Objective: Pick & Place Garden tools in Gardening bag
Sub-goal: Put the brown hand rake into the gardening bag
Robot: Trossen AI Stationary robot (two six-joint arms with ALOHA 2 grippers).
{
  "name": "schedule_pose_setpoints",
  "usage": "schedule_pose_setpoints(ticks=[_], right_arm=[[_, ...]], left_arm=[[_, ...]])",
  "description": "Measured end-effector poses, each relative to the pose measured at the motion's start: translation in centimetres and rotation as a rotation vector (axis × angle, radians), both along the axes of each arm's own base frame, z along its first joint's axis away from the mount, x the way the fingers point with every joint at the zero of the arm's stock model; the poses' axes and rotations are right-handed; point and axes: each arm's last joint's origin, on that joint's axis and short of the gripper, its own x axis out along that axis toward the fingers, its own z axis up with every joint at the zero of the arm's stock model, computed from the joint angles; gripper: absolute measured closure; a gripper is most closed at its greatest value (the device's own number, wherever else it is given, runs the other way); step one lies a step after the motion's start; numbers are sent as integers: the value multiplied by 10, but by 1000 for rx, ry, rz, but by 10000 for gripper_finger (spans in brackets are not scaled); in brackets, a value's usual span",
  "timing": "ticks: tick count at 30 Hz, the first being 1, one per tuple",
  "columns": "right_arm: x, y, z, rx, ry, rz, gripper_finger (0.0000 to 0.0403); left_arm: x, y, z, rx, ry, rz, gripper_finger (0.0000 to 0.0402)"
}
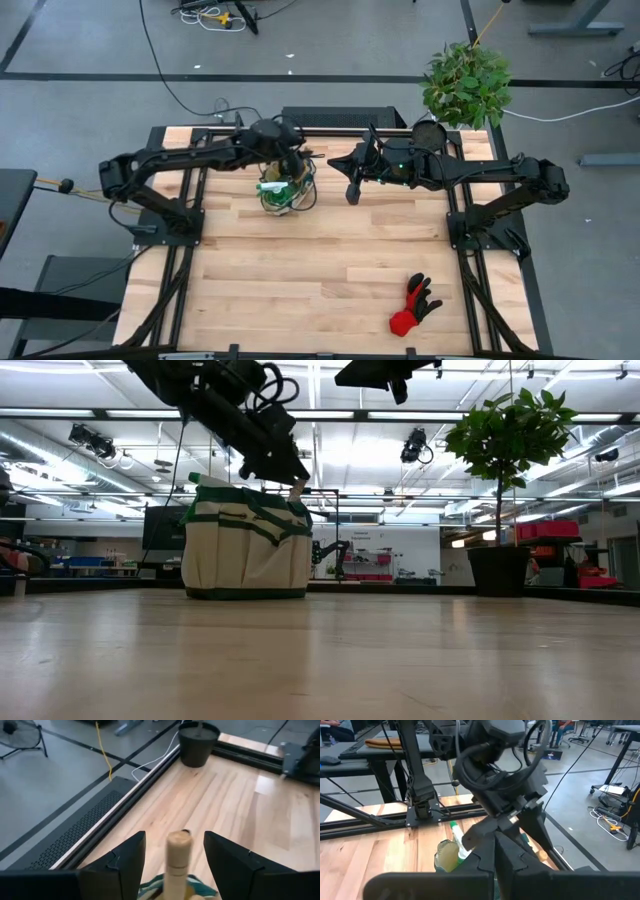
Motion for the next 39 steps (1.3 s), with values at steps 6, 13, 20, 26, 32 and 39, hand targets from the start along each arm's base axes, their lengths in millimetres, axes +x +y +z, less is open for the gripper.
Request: schedule_pose_setpoints(ticks=[6,13,20,26,32,39], right_arm=[[0,0,-1,1,6,-1,396],[0,0,-1,-1,8,-11,396],[-1,-1,-1,-7,9,-34,396],[-1,-1,-1,-7,9,-34,396],[-1,-1,-1,-7,9,-34,396],[-1,-1,-1,-6,8,-34,396]], left_arm=[[1,5,-4,-4,11,12,193],[3,6,-10,-8,40,-1,195],[3,6,-10,-7,31,-1,242],[3,5,-10,-24,24,-34,299],[4,3,-10,-49,13,-88,324],[3,1,-6,-48,2,-100,324]])
